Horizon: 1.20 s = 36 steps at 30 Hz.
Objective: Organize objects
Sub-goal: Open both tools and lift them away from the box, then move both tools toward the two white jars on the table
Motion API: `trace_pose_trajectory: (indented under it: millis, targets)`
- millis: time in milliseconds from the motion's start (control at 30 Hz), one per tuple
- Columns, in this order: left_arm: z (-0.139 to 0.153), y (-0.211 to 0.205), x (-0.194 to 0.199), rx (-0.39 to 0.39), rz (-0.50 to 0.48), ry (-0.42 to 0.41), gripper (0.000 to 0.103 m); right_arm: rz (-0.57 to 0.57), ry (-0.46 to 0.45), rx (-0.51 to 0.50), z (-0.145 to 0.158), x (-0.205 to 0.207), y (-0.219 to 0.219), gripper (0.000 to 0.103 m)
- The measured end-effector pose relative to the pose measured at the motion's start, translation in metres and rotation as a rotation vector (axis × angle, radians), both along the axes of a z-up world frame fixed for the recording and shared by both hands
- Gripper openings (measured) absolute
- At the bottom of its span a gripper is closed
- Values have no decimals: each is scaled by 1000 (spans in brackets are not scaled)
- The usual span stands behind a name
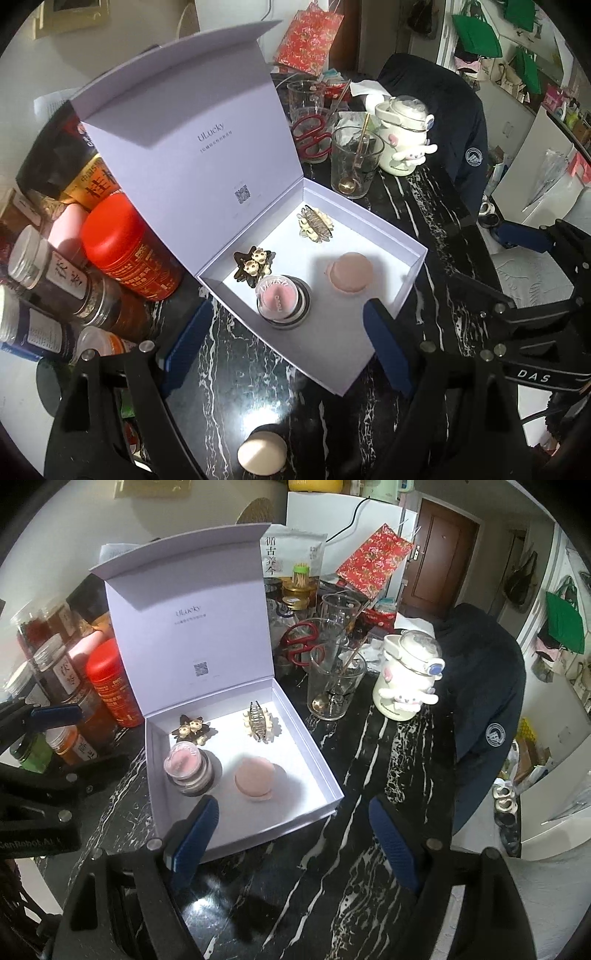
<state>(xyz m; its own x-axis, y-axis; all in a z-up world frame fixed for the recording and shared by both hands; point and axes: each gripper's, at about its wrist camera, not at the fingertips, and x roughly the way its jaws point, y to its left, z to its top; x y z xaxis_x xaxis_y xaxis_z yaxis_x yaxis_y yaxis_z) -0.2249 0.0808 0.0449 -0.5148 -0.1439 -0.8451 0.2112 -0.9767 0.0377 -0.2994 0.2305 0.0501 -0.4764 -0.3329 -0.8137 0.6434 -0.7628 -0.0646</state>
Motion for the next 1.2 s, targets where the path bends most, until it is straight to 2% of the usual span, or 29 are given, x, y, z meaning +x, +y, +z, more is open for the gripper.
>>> trace_pose_trajectory:
  millis: [367,767,1200]
  targets:
    - [15,12,39,-3,15,13,83,27,2,-4,7,36,16,85]
    - [19,32,84,-7,157,20,83,159,-7,-9,5,55,29,85]
    - [12,48,112,5,268,11,83,260,-24,-1,-5,70,36,85]
